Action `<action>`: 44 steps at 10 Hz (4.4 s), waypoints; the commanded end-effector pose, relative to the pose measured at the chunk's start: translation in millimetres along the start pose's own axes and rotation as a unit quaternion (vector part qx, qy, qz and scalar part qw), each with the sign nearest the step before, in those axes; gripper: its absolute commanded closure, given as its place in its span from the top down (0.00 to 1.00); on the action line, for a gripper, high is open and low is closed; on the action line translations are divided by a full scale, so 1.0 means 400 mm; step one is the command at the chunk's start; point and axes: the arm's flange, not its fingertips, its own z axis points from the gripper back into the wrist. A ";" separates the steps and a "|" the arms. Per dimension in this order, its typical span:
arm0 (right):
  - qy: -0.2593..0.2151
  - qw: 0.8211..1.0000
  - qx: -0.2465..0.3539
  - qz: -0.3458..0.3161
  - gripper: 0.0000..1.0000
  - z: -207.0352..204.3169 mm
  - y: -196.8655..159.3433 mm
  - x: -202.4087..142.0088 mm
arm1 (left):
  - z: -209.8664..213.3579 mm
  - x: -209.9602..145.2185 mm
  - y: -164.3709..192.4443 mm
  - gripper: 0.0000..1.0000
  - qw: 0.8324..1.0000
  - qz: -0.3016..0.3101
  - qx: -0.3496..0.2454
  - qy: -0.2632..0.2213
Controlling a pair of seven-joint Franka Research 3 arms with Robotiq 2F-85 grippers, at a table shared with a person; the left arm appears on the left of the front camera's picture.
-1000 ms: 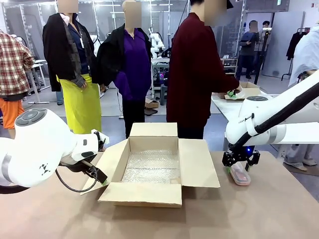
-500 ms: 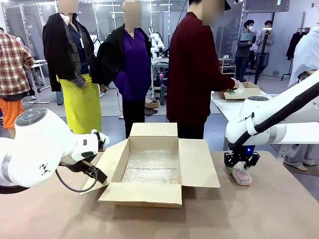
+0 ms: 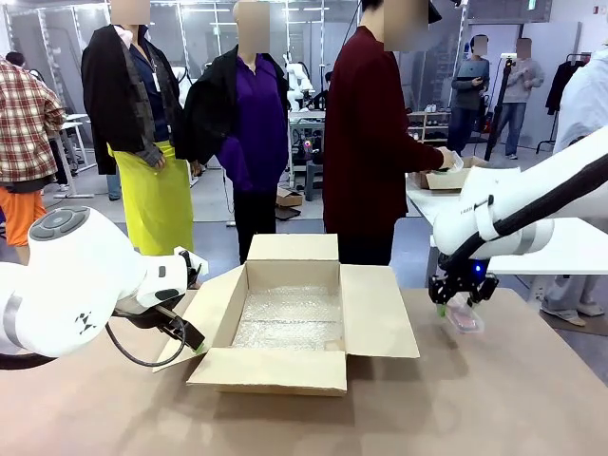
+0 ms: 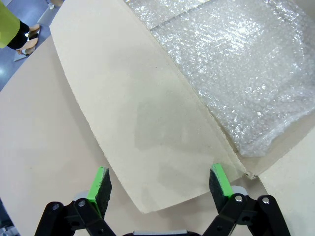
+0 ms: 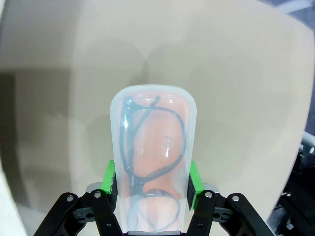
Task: Pack the glasses set securely to prepare it for shipping.
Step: Place the Glasses case inside the Package Box.
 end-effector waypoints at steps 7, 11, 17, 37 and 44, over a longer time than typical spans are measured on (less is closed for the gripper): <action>-0.042 0.979 -0.001 0.198 0.00 0.352 0.161 -0.057 | 0.000 -0.001 0.002 1.00 1.000 0.001 0.000 0.000; -0.023 0.900 -0.031 0.435 0.00 0.368 0.431 -0.099 | 0.000 -0.001 0.002 1.00 1.000 0.001 0.000 0.000; -0.010 0.878 -0.023 0.478 0.00 0.343 0.537 -0.148 | 0.000 -0.001 0.002 1.00 1.000 0.001 0.000 0.000; -0.071 0.737 -0.043 0.671 0.69 -0.089 0.865 0.131 | 0.000 -0.001 0.002 1.00 1.000 0.001 0.000 0.000; -0.071 0.745 -0.043 0.662 0.98 -0.082 0.862 0.130 | 0.000 -0.001 0.002 1.00 1.000 0.001 0.000 0.000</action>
